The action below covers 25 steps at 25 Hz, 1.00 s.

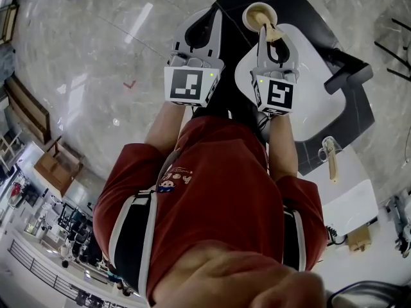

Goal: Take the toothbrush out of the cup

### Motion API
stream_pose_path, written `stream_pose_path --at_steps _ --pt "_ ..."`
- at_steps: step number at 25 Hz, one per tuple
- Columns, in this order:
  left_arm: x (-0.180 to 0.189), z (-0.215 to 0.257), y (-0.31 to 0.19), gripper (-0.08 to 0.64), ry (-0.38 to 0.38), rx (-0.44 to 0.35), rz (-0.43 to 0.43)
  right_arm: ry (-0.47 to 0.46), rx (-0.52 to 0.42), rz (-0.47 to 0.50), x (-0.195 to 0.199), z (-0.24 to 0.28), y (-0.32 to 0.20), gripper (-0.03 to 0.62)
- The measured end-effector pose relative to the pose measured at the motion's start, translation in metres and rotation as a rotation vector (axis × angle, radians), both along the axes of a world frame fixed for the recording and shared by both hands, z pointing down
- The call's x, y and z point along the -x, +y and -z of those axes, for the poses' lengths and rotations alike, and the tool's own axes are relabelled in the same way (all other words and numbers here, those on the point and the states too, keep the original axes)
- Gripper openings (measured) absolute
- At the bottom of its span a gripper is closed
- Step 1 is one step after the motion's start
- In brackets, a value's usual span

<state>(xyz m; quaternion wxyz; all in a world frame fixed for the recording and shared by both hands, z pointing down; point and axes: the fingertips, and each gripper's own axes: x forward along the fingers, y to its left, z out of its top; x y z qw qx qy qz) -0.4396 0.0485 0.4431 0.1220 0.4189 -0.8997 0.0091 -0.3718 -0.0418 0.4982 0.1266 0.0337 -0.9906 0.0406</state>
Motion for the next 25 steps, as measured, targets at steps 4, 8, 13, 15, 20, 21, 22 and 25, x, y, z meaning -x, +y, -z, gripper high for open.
stream_pose_path --at_steps 4,8,13,15,20,21,22,25 --pt "-0.005 0.008 -0.006 0.005 -0.006 -0.007 -0.025 -0.018 -0.006 -0.011 -0.005 0.013 -0.002 0.046" --pt "-0.012 0.023 -0.018 0.005 -0.034 -0.038 -0.057 -0.059 0.003 -0.043 -0.015 0.030 -0.007 0.046" --pt "-0.029 0.040 -0.038 0.005 -0.055 -0.060 -0.132 -0.111 0.006 -0.094 -0.035 0.056 -0.015 0.046" --pt "-0.037 0.049 -0.049 0.005 -0.069 -0.080 -0.165 -0.130 0.013 -0.121 -0.045 0.065 -0.019 0.046" --pt "-0.061 0.060 -0.080 0.005 -0.078 -0.103 -0.262 -0.164 0.000 -0.190 -0.073 0.085 -0.033 0.043" --pt "-0.067 0.062 -0.087 0.005 -0.079 -0.106 -0.287 -0.168 -0.008 -0.214 -0.080 0.088 -0.038 0.043" --pt "-0.073 0.064 -0.093 0.005 -0.079 -0.110 -0.316 -0.172 -0.016 -0.243 -0.086 0.090 -0.043 0.043" --pt "-0.091 0.068 -0.112 0.005 -0.079 -0.119 -0.398 -0.183 -0.038 -0.327 -0.107 0.099 -0.057 0.042"
